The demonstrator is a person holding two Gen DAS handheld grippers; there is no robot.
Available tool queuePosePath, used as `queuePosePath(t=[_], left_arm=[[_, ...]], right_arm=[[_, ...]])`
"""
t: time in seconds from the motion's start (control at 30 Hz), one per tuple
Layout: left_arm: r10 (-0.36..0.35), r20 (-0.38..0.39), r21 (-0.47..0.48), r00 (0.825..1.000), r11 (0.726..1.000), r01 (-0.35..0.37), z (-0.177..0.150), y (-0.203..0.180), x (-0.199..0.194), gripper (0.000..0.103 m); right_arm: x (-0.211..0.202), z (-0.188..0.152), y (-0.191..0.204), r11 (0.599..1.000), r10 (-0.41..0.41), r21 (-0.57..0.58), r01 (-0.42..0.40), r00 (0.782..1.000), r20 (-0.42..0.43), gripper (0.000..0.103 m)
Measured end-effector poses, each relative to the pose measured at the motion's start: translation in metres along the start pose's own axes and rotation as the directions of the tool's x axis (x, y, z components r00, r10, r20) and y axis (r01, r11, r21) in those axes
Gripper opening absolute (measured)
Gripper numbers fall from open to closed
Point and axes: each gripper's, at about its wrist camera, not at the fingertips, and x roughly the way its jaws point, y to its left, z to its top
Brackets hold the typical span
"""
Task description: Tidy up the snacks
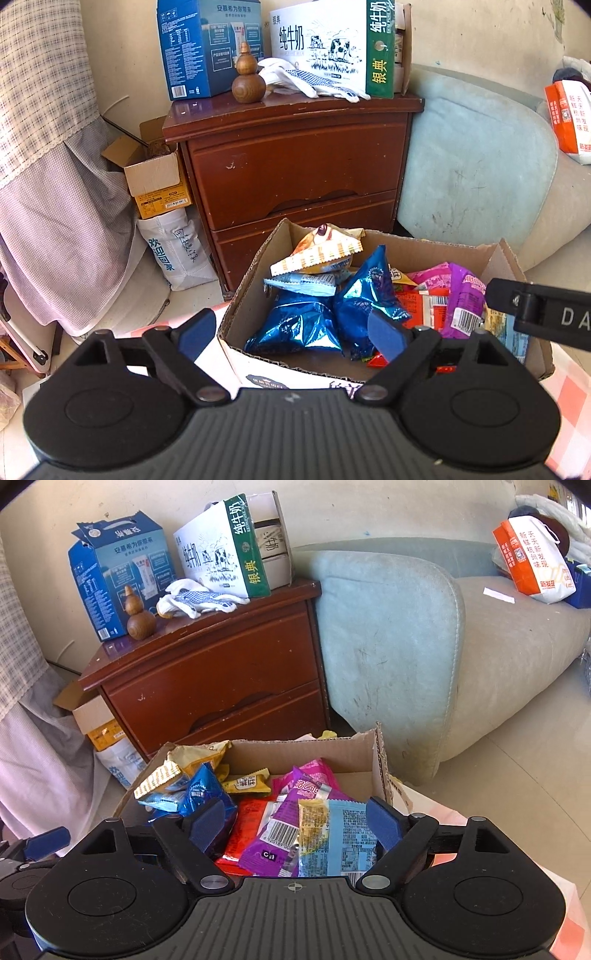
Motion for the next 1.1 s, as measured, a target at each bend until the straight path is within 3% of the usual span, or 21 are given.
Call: queuePosePath(t=[0.5, 1.1], left_arm=[[0.024, -0.069, 0.020, 0.997, 1.000, -0.023, -0.012, 0.003, -0.011, 0.093], [0.058, -0.091, 0.088, 0.994, 0.995, -0.050, -0.012, -0.008, -0.006, 0.096]], right_arm=[[-0.021, -0.018, -0.005, 0.997, -0.077, -0.031, 0.076, 0.996, -0.048, 0.092], [-0.001, -0.020, -0.005, 0.986, -0.149, -0.085, 0.140, 0.982, -0.113, 0.098]])
